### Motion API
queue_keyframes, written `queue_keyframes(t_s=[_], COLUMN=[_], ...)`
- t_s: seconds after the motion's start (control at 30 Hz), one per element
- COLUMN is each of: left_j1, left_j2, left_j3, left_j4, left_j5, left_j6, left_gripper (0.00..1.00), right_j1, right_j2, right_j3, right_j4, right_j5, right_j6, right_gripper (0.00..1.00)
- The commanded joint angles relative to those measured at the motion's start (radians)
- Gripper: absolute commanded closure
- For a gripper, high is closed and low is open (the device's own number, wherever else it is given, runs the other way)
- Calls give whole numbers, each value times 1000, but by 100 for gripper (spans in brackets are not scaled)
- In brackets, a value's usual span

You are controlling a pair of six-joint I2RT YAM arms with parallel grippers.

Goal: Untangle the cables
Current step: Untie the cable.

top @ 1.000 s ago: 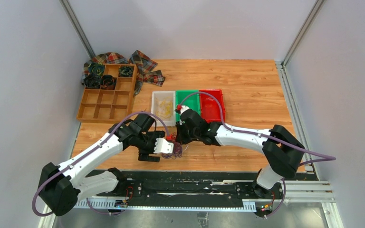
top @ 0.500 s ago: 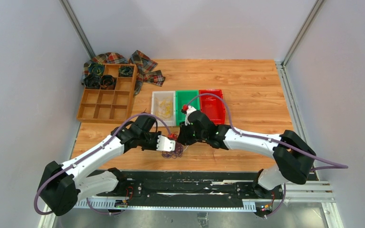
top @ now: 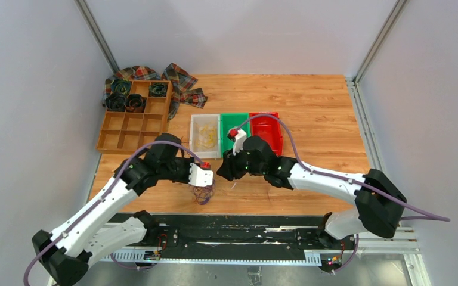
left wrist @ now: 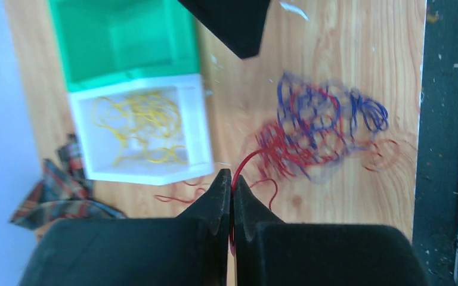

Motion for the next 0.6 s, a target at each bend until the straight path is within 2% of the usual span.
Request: queue_keyframes(t_s=[0.0, 0.1, 0.23, 0.37, 0.57], left_j1=[-8, -8, -8, -8, -8], left_j2=[-68, -95, -111, -108, -101], left_j3=[88, 109, 145, 198, 267], left_j4=[-82, -95, -124, -139, -208], left_j5=[96, 108, 107, 117, 166], left_j6=[-15, -37, -39, -80, -96], left_gripper=[99, 99, 99, 99, 100], right_j1=[-1, 47, 167, 202, 210], right_j2=[-84, -93, -82, -46, 0], right_j3=[-27, -42, -20, 2, 36], right_j4=[165, 249, 243, 281, 310], right_j5=[-82, -138, -48, 9, 187], right_j6=[-80, -124, -227, -207, -150], right_gripper=[60, 57, 55, 55, 58])
